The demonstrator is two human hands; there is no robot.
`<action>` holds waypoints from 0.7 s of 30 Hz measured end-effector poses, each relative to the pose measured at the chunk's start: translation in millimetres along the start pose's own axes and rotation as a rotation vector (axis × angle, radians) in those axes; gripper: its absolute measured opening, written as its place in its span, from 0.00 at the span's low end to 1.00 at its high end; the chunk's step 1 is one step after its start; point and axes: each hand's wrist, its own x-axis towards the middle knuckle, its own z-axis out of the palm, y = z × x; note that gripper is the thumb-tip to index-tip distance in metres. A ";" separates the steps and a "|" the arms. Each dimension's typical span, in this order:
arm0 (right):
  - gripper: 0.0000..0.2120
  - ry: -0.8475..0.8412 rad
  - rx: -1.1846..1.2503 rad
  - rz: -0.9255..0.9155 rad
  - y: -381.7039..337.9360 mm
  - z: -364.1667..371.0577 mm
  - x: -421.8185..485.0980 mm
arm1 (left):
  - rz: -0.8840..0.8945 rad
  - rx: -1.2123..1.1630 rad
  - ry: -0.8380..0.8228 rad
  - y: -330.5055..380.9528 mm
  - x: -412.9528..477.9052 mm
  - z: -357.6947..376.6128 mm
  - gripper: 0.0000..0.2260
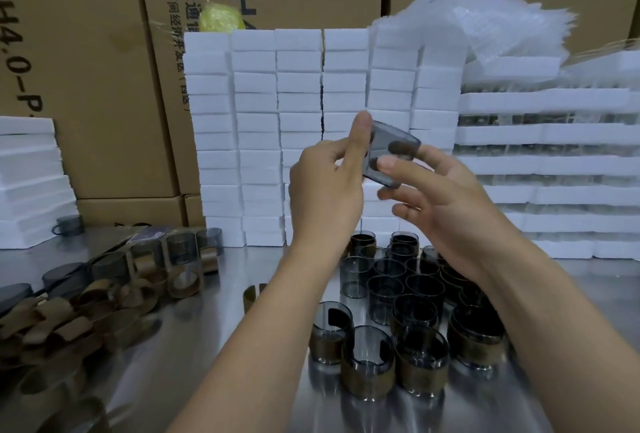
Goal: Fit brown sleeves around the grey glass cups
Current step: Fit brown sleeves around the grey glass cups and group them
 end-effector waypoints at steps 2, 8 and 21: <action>0.22 0.020 -0.072 0.000 2.3 -2.0 -2.9 | 0.130 0.368 0.045 -5.9 1.4 -4.1 0.30; 0.32 0.158 -0.538 -0.097 20.1 -0.4 -36.3 | 0.079 0.415 -0.022 -55.9 -26.1 -44.3 0.22; 0.32 0.070 -0.875 -0.089 75.3 1.9 -150.4 | -0.262 0.879 -0.366 -179.1 -101.4 -92.8 0.05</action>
